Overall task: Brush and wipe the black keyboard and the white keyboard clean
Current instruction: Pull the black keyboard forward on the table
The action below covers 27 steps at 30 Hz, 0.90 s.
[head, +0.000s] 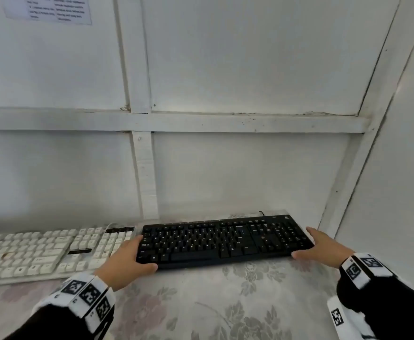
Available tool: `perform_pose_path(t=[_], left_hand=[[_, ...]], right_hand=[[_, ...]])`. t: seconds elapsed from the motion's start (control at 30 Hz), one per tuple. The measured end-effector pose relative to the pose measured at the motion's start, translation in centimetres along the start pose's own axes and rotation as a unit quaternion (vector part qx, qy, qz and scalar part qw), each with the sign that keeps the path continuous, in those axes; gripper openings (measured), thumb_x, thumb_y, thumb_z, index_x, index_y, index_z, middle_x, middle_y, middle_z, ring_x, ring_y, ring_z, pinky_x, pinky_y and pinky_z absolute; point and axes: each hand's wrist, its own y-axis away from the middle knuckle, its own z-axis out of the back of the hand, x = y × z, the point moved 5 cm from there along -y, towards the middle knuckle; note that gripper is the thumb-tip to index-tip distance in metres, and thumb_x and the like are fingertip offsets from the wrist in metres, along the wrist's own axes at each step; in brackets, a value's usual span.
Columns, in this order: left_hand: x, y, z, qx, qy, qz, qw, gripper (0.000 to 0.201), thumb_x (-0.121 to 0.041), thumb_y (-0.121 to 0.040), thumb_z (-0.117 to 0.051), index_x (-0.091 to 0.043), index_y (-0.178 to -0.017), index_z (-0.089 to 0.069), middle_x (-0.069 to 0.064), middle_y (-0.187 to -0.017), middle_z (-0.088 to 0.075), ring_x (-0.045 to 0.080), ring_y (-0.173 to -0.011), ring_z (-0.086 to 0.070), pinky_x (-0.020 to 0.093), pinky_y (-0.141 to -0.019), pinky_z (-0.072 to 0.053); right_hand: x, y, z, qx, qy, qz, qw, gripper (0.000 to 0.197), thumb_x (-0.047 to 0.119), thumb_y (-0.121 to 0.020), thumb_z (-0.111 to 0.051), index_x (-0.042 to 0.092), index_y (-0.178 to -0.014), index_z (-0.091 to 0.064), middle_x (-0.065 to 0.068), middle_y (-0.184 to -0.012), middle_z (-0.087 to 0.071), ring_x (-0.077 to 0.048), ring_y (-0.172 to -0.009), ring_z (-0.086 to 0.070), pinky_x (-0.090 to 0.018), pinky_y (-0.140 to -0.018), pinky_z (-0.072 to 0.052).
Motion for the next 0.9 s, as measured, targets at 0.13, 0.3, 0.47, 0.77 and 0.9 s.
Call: perform_pose_path(t=[0.13, 0.3, 0.47, 0.77, 0.9], left_hand=[[1.8, -1.7, -0.7, 0.013, 0.008, 0.013, 1.000, 0.110, -0.060, -0.043, -0.077, -0.029, -0.140, -0.034, -0.004, -0.130, -0.051, 0.014, -0.116, -0.053, 0.039, -0.102, -0.045], [1.2, -1.7, -1.0, 0.026, 0.001, 0.020, 0.999, 0.106, -0.049, -0.049, -0.080, -0.025, -0.141, -0.034, -0.003, -0.130, -0.053, 0.015, -0.116, -0.052, 0.036, -0.101, -0.045], [-0.5, -0.9, -0.9, 0.025, 0.010, 0.039, 0.999, 0.079, -0.014, -0.070, -0.079, -0.018, -0.137, -0.039, -0.003, -0.119, -0.058, 0.013, -0.106, -0.056, 0.022, -0.087, -0.046], [-1.2, 0.2, -0.7, 0.031, 0.018, 0.065, 0.997, 0.083, -0.011, -0.068, -0.079, -0.018, -0.138, -0.036, -0.008, -0.102, -0.059, 0.014, -0.098, -0.057, 0.023, -0.087, -0.042], [-1.0, 1.5, -1.3, 0.057, 0.028, 0.060, 0.996, 0.074, -0.012, -0.063, -0.082, -0.024, -0.125, -0.042, -0.012, -0.104, -0.060, 0.010, -0.099, -0.057, 0.020, -0.085, -0.043]], right_hand=[[-0.7, -1.3, -0.3, 0.037, -0.011, 0.002, 0.999, 0.068, 0.020, -0.081, -0.072, 0.008, -0.136, -0.035, -0.010, -0.137, -0.046, -0.020, -0.116, -0.048, -0.017, -0.080, -0.033], [-1.0, -2.7, -0.3, 0.061, -0.041, 0.025, 0.997, 0.030, 0.006, -0.080, -0.071, 0.025, -0.078, -0.047, 0.005, -0.087, -0.058, 0.003, -0.074, -0.049, -0.001, -0.052, -0.037], [-1.3, -3.1, 0.0, 0.040, -0.038, 0.033, 0.998, 0.029, 0.006, -0.077, -0.074, 0.024, -0.077, -0.051, 0.010, -0.081, -0.058, -0.006, -0.077, -0.055, -0.008, -0.057, -0.035], [-3.7, -3.5, 0.3, 0.017, -0.024, 0.002, 1.000, 0.039, 0.023, -0.066, -0.084, 0.009, -0.092, -0.057, 0.000, -0.091, -0.062, -0.011, -0.082, -0.057, -0.021, -0.064, -0.039], [-4.3, -2.0, 0.4, 0.025, -0.023, -0.013, 0.999, 0.043, 0.023, -0.066, -0.084, 0.006, -0.094, -0.057, -0.005, -0.091, -0.062, -0.014, -0.082, -0.059, -0.023, -0.064, -0.040]])
